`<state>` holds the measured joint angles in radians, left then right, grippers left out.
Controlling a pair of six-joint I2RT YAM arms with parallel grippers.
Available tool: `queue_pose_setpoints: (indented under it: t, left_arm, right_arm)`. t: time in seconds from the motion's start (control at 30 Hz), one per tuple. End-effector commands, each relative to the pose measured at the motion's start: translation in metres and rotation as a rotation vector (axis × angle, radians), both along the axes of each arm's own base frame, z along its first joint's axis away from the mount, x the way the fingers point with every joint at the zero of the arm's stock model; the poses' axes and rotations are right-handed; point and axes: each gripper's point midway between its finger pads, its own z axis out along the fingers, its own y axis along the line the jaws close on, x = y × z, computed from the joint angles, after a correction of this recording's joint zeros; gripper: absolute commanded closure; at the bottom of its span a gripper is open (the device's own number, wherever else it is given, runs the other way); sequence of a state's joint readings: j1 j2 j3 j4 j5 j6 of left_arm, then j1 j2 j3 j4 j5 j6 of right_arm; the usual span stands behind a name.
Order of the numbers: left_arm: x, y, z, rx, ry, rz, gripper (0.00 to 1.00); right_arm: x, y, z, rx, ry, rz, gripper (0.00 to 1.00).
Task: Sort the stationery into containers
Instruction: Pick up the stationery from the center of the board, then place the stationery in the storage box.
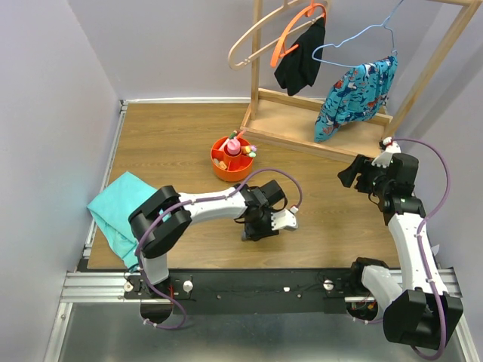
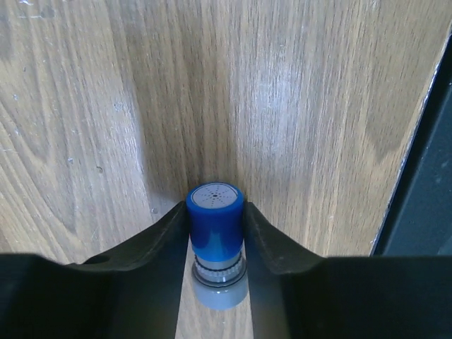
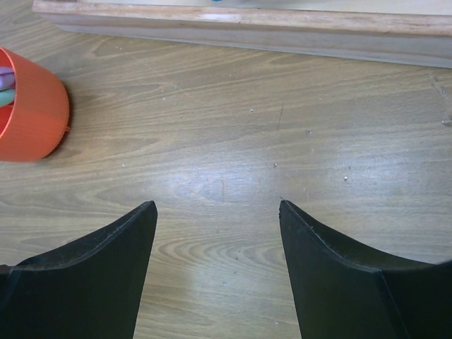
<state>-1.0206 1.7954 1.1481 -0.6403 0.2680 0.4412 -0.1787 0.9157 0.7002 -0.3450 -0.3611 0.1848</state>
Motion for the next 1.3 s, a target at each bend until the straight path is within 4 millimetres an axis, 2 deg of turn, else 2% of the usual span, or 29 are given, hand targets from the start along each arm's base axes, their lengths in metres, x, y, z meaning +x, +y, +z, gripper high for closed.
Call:
queue_pose_setpoints:
  t: [0.0, 0.03, 0.07, 0.13, 0.17, 0.27, 0.3, 0.4, 0.43, 0.47, 0.5, 0.53, 0.57, 0.6, 0.63, 0.67, 0.7, 0.77, 1.0, 1.27]
  left_arm:
    - [0.000, -0.008, 0.006, -0.021, 0.011, 0.005, 0.60]
    - [-0.002, -0.008, 0.019, -0.036, 0.027, 0.010, 0.61]
    - [0.011, -0.017, 0.041, -0.089, 0.013, 0.029, 0.61]
    - [0.021, -0.020, 0.074, -0.140, 0.007, 0.044, 0.62]
    - [0.030, -0.032, 0.103, -0.216, -0.004, 0.043, 0.62]
    - [0.059, -0.037, 0.162, -0.371, -0.051, 0.074, 0.62]
    - [0.068, -0.035, 0.176, -0.427, -0.032, 0.085, 0.62]
    - [0.086, -0.035, 0.208, -0.560, -0.039, 0.097, 0.63]
    - [0.104, -0.032, 0.224, -0.635, -0.092, 0.116, 0.64]
    - [0.111, -0.028, 0.231, -0.675, -0.099, 0.135, 0.64]
    - [0.115, -0.024, 0.225, -0.694, -0.098, 0.152, 0.64]
    - [0.132, -0.020, 0.244, -0.773, -0.166, 0.164, 0.64]
    - [0.138, -0.017, 0.249, -0.804, -0.170, 0.193, 0.64]
    - [0.141, -0.012, 0.242, -0.819, -0.170, 0.214, 0.64]
    - [0.149, -0.012, 0.259, -0.898, -0.230, 0.192, 0.64]
    - [0.157, -0.005, 0.262, -0.923, -0.254, 0.207, 0.64]
    - [0.158, -0.001, 0.253, -0.931, -0.238, 0.221, 0.64]
    - [0.167, 0.002, 0.254, -0.969, -0.254, 0.206, 0.63]
    - [0.187, 0.013, 0.227, -0.987, -0.237, 0.204, 0.62]
    - [0.209, 0.013, 0.188, -0.972, -0.220, 0.197, 0.61]
  right_arm:
    - [-0.002, 0.002, -0.004, 0.026, 0.010, 0.001, 0.22]
    - [-0.002, 0.003, -0.005, 0.027, 0.012, 0.002, 0.22]
    - [-0.002, 0.003, -0.004, 0.026, 0.011, 0.003, 0.22]
    - [-0.002, 0.002, -0.005, 0.025, 0.014, 0.004, 0.22]
    - [-0.001, 0.002, -0.005, 0.024, 0.015, 0.004, 0.22]
    - [0.000, 0.002, -0.006, 0.030, 0.019, -0.003, 0.22]
    - [0.001, 0.002, -0.005, 0.030, 0.016, -0.003, 0.22]
    - [0.004, -0.001, -0.003, 0.016, 0.013, -0.005, 0.22]
    - [0.005, -0.002, -0.004, 0.012, 0.019, -0.010, 0.22]
    - [0.006, -0.004, -0.004, -0.002, 0.021, -0.011, 0.22]
    - [0.009, -0.006, 0.001, -0.009, 0.013, -0.012, 0.22]
    - [0.010, -0.006, 0.003, -0.015, 0.013, -0.011, 0.22]
    - [0.012, -0.008, 0.002, -0.030, 0.021, -0.008, 0.22]
    - [0.015, -0.011, 0.010, -0.042, 0.005, -0.009, 0.22]
    - [0.017, -0.012, 0.009, -0.050, 0.012, -0.009, 0.22]
    - [0.019, -0.015, 0.008, -0.064, 0.019, -0.010, 0.22]
    - [0.021, -0.017, 0.010, -0.071, 0.018, -0.014, 0.22]
    - [0.025, -0.020, 0.016, -0.088, 0.009, -0.013, 0.23]
    - [0.034, -0.035, 0.019, -0.137, 0.030, -0.019, 0.23]
    - [0.038, -0.048, 0.017, -0.158, 0.066, -0.034, 0.23]
